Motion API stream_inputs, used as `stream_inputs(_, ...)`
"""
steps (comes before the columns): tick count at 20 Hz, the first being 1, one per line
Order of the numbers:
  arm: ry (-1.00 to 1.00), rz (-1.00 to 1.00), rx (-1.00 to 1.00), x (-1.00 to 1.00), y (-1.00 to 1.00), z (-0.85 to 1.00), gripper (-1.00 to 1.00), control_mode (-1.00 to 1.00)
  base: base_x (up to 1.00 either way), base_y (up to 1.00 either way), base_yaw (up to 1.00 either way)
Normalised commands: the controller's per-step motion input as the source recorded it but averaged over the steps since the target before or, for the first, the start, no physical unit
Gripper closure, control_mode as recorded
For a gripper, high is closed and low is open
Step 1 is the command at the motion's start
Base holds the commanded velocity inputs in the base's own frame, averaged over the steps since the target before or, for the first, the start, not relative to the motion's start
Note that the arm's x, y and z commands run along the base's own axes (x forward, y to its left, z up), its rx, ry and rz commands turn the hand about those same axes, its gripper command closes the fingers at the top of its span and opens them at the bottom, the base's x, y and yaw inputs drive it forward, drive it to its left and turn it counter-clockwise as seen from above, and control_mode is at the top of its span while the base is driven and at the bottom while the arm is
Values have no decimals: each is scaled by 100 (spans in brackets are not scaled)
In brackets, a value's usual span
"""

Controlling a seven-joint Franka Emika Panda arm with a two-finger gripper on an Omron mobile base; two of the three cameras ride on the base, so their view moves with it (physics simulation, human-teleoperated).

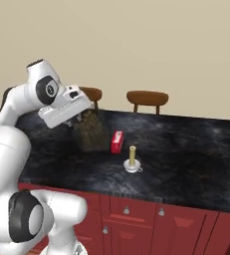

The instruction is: Pick the jar and candle from the dining table and place them in the open cabinet. Close the cabinet after placing the objects.

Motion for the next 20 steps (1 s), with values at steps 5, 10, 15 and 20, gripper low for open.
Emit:
stream_inputs(5,0,0,0,0,0,0,100,100,-61,9,-19)
stream_inputs(10,0,0,0,0,0,0,100,100,-60,1,-35)
stream_inputs(15,0,0,0,0,0,0,100,100,-39,1,-40)
stream_inputs(20,0,0,0,0,0,0,100,100,-19,9,-45)
